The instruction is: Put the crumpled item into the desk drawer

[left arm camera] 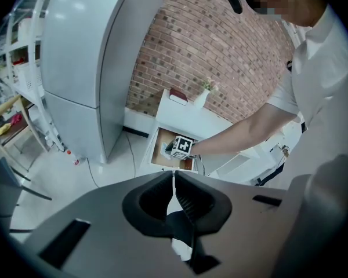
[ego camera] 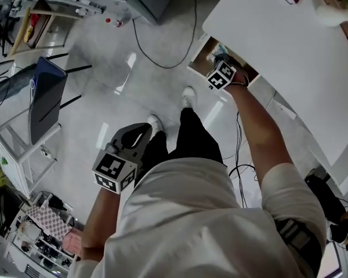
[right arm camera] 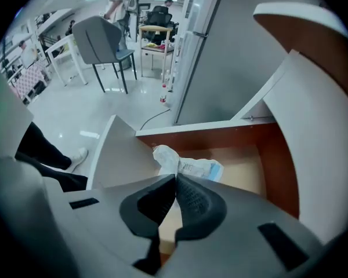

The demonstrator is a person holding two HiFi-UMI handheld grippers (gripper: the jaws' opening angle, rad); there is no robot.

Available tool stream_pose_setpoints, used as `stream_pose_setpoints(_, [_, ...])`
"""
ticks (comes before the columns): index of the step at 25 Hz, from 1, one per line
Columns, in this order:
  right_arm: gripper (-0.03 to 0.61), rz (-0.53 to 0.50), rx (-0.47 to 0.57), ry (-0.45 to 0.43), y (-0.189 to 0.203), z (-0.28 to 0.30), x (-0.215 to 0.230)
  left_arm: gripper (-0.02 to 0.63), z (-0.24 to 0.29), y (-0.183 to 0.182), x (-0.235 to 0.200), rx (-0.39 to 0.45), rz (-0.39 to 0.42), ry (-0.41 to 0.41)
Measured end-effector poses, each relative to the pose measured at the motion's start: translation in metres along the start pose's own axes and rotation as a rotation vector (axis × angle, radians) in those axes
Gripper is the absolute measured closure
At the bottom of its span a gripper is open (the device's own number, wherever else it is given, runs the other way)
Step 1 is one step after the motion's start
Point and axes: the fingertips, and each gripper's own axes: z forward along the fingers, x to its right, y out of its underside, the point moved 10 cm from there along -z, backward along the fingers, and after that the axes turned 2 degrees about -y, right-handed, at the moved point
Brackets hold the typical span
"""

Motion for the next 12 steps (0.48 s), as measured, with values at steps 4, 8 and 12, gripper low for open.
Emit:
stream_pose_setpoints(4, [0.549,-0.012,-0.032,-0.002,-0.001,0.037,0.010,0.581,0.010,0.006,-0.011,-0.014,-0.048,-0.012])
stream_pose_setpoints(8, [0.549,-0.025,-0.044,-0.012,-0.003,0.062,0.016,0.581,0.022,0.010,-0.022,-0.012,-0.074,-0.021])
stream_pose_setpoints(12, [0.549,-0.032,-0.048,-0.041,-0.002,0.077,0.017,0.581,0.029,0.016,-0.026,-0.022,-0.090,-0.022])
